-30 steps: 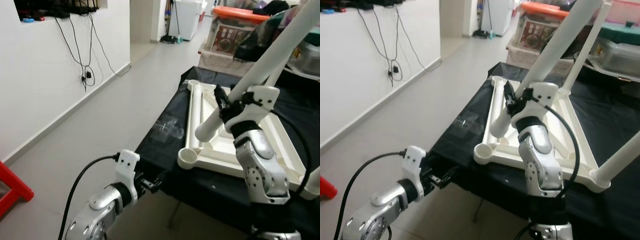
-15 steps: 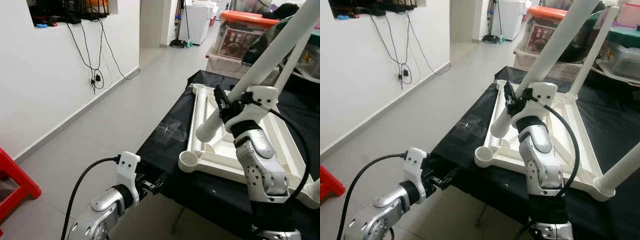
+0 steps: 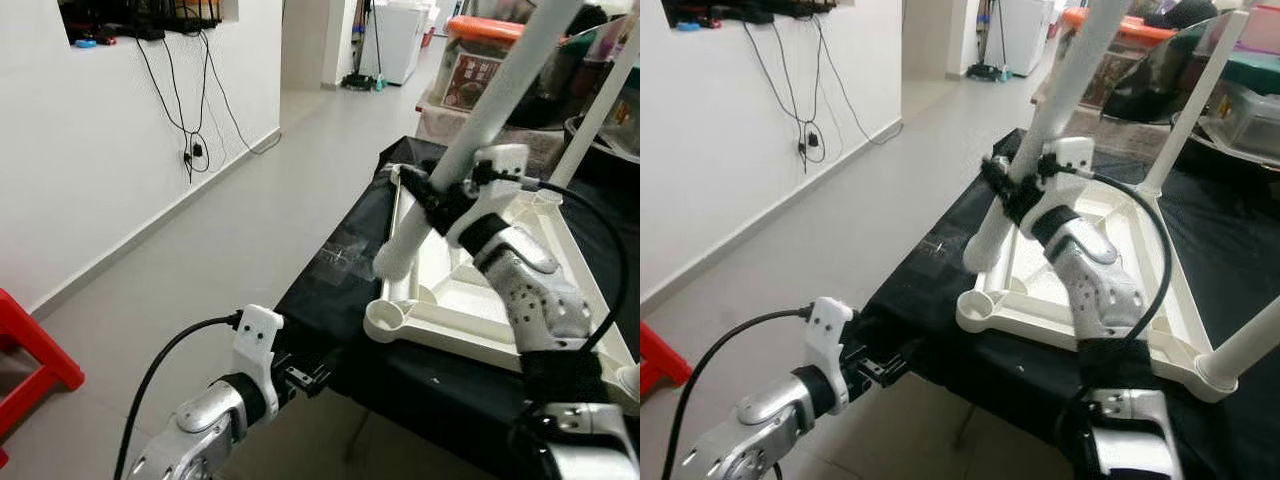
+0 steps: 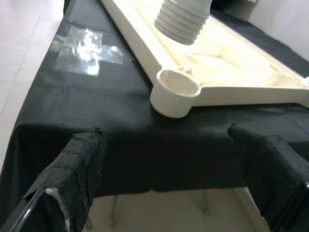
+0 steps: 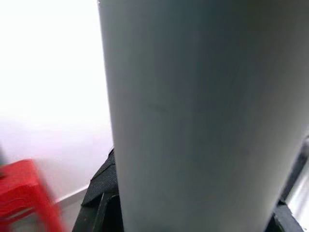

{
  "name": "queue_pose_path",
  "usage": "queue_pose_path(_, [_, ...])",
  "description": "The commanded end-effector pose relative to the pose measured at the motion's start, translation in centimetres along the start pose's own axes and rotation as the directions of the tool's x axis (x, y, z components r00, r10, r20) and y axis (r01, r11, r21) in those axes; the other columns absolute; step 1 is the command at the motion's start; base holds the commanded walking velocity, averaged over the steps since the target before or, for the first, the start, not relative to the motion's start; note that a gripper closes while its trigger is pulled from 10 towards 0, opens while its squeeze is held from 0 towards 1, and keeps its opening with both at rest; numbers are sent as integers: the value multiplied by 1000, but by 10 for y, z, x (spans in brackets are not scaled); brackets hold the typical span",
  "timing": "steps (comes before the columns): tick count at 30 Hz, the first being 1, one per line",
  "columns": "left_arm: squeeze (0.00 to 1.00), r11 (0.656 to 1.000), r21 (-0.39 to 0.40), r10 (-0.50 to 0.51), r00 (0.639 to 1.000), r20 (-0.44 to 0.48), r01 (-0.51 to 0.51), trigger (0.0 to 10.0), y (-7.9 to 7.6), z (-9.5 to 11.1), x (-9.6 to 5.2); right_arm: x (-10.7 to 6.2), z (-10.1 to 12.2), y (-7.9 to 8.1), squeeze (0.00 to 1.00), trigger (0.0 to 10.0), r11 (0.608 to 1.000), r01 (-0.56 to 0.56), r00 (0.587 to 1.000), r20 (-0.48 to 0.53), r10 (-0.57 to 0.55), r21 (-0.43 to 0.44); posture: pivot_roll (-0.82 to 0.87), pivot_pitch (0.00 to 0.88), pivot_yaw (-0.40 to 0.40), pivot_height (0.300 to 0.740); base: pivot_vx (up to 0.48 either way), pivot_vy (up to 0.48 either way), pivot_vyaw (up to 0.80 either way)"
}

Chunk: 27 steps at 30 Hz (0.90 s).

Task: Building children table

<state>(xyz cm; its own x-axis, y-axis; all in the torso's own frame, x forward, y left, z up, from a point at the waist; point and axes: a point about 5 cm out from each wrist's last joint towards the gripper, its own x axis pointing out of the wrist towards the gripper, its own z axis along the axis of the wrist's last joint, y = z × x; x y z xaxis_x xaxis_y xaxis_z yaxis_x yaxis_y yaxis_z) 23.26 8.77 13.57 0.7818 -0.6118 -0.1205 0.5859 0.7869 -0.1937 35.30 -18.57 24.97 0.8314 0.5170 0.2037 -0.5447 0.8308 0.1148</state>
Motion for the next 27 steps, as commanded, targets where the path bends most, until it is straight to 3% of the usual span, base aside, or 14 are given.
queue_pose_path(1, [0, 1000, 4, -16, 1000, -8, 16, 10000, -4, 1, -2, -1, 5, -2, 0, 10000, 999, -47, 999, 4, 47, 14, 165, 112, -129, 740, 0, 0, 0])
queue_pose_path(6, [0, 999, 17, -29, 999, -32, 30, 10000, -6, 2, -12, -2, 1, -4, 0, 10000, 980, -192, 981, -26, 193, 57, 174, 150, -116, 740, 0, 0, 0])
queue_pose_path(20, [0, 1000, 7, -24, 996, -89, 25, 10000, -10, -1, -33, -15, -9, -19, 0, 10000, 955, -287, 950, -106, 294, 79, 196, 195, -99, 740, 0, 0, 0])
queue_pose_path(21, [0, 1000, 5, -20, 995, -96, 21, 10000, -9, 0, -34, -19, -12, -18, 0, 10000, 935, -339, 928, -125, 350, 102, 195, 207, -93, 740, 0, 0, 0])
queue_pose_path(26, [0, 1000, 6, -21, 994, -105, 22, 10000, -9, 0, -35, -22, -16, -13, 0, 10000, 908, -400, 899, -141, 416, 124, 192, 215, -86, 740, 0, 0, 0])
queue_pose_path(27, [0, 1000, 6, -22, 994, -108, 22, 10000, -9, 0, -35, -22, -20, -9, 0, 10000, 889, -439, 875, -164, 455, 125, 194, 218, -84, 740, 0, 0, 0])
